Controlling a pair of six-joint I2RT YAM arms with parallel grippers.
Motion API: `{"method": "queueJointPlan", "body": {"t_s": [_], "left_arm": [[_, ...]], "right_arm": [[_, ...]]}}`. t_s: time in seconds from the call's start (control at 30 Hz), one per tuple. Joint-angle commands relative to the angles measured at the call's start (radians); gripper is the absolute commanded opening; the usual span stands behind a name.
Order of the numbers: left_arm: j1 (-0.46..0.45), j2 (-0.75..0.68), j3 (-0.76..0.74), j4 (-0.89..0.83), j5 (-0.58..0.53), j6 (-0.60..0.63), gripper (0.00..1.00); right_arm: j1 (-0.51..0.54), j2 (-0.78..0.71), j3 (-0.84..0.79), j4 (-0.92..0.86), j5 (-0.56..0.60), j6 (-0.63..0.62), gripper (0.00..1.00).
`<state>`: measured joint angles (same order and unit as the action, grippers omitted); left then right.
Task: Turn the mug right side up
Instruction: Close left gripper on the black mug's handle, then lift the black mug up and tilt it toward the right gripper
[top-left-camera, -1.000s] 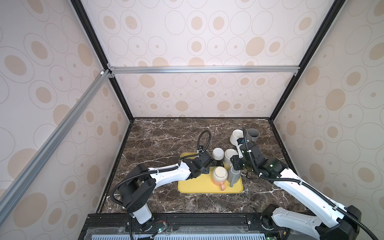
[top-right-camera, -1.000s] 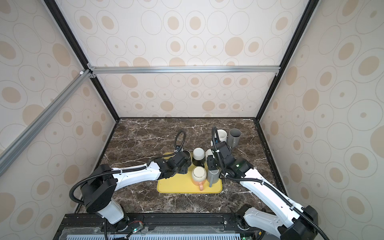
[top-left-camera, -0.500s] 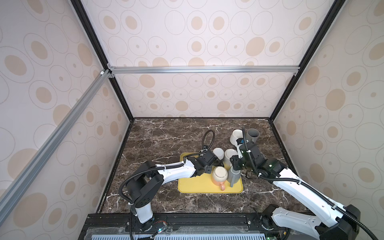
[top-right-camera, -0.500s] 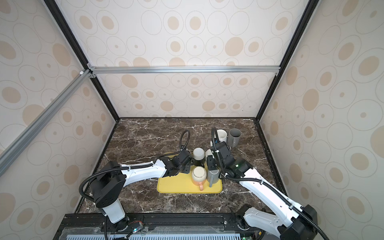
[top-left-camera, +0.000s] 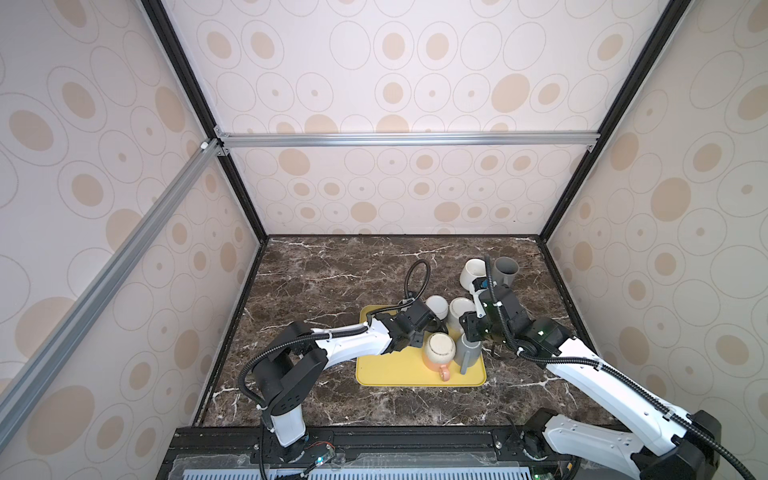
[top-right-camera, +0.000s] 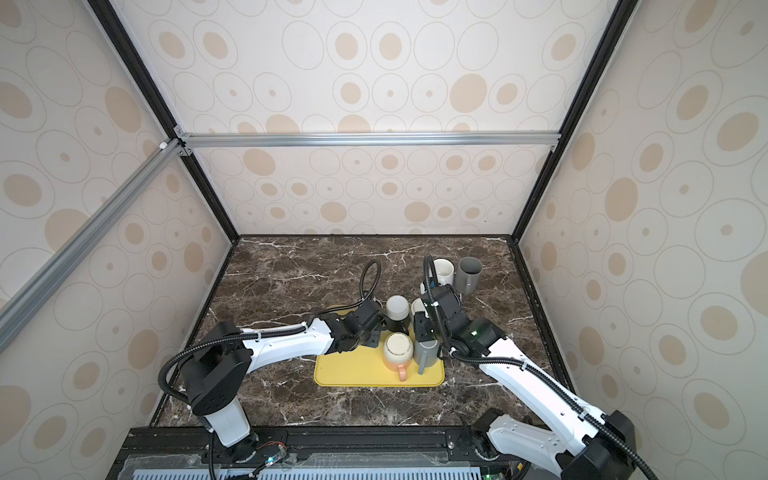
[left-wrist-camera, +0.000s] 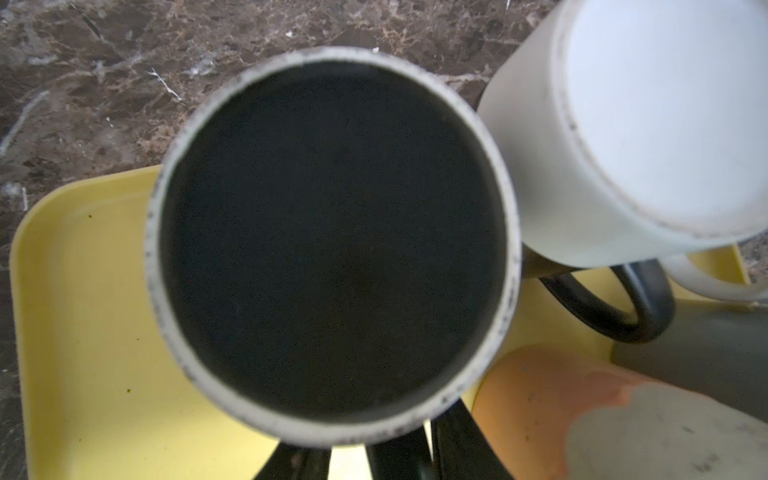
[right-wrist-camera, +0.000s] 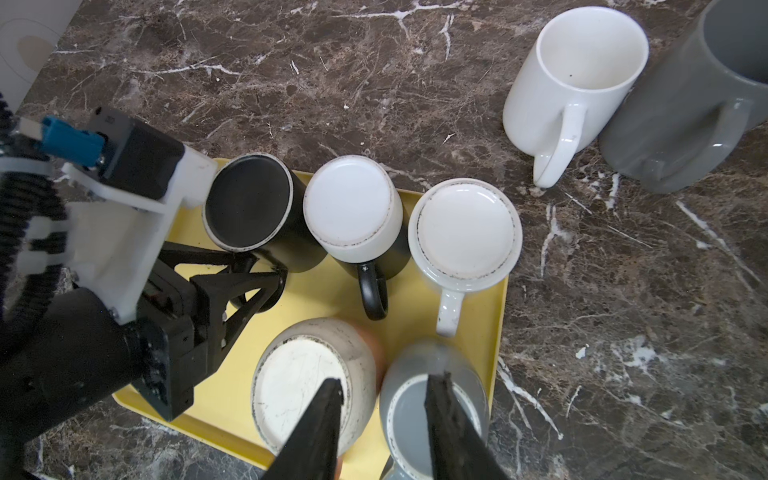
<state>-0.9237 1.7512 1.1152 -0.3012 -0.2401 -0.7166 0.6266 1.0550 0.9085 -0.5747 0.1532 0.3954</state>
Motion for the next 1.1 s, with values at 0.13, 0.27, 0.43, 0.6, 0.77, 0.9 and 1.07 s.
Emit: {"method": "queueJointPlan", "body": {"t_s": [0.13, 0.27, 0.43, 0.6, 0.77, 0.9, 1.07], "left_arm": [[0.020, -0.004, 0.006, -0.020, -0.013, 0.021, 0.29], [0.029, -0.011, -0.003, -0.015, -0.008, 0.027, 0.20], [0.039, -0.022, -0.014, -0.016, -0.011, 0.033, 0.08], [0.052, -0.044, -0.033, -0.014, -0.027, 0.043, 0.00], [0.063, -0.102, -0.046, -0.034, -0.101, 0.065, 0.00], [0.076, -0.193, -0.048, -0.053, -0.170, 0.114, 0.00], [0.091, -0.339, -0.041, -0.040, -0.236, 0.186, 0.00]], "right_arm": [[-0.007, 0.006, 0.000, 0.017, -0.011, -0.010, 0.37], [-0.007, 0.020, 0.007, 0.021, -0.019, -0.009, 0.37], [-0.007, 0.035, 0.018, 0.030, -0.026, -0.008, 0.37], [-0.007, 0.047, 0.024, 0.037, -0.033, -0.008, 0.37], [-0.007, 0.063, 0.035, 0.048, -0.069, -0.009, 0.36], [-0.006, 0.066, 0.057, 0.054, -0.140, -0.020, 0.35], [-0.007, 0.054, 0.067, 0.106, -0.252, -0.032, 0.36]]}}
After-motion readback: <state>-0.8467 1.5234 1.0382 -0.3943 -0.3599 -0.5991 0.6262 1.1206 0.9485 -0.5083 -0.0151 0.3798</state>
